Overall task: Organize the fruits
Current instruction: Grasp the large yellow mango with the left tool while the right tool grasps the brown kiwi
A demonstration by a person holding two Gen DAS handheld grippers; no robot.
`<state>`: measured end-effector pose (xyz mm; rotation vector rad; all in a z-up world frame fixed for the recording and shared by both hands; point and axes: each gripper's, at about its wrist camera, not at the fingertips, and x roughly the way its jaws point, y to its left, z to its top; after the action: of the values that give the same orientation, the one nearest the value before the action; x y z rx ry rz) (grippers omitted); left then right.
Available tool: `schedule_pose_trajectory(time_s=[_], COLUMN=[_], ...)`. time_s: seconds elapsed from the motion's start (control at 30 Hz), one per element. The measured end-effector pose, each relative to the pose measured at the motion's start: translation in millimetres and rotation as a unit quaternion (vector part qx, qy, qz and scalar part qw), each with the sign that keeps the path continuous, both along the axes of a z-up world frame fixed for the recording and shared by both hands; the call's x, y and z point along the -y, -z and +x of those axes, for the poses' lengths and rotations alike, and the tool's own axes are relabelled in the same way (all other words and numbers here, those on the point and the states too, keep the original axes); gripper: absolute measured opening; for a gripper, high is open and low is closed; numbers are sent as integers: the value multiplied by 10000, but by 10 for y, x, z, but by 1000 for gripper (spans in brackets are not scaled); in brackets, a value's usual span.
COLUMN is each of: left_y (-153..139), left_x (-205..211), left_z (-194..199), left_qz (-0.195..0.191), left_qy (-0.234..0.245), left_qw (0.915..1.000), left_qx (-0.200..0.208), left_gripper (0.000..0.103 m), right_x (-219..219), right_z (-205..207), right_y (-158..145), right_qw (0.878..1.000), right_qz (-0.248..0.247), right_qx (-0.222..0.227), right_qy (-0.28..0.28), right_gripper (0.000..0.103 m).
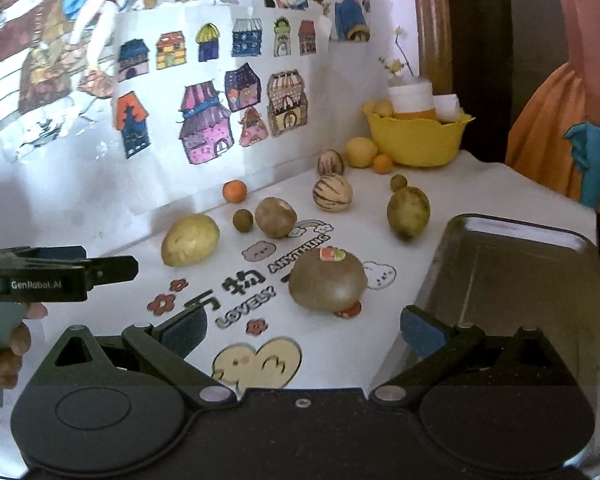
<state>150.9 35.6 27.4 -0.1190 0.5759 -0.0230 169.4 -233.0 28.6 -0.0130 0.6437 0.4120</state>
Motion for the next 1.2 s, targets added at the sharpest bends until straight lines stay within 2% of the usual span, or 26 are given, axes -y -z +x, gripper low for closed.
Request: schedule_pose_trajectory(time_s=[0.27, 0.63, 0.83, 1.2], left_y=[62, 280, 362, 459], left_x=[2, 71, 81, 43], left_z=[421, 816, 923, 1085], left_qz=[148, 224, 129, -202], left_qy=[141, 374, 413, 427], left_qw=[9998, 9988, 9986, 9978], left_qx=[-60, -234, -289, -459], left_gripper=[103, 103, 102, 90], right_x=[-126, -229, -264, -338], right_z=[393, 740, 842, 905], right_y=[75, 355, 440, 544], right_qw=[9998, 9988, 9980, 9981], right_qz=[-189, -68, 19, -98], right_qx=[20, -489, -631, -585], right_qy=[-28, 56, 86, 164], right_gripper=[103, 102, 96, 86])
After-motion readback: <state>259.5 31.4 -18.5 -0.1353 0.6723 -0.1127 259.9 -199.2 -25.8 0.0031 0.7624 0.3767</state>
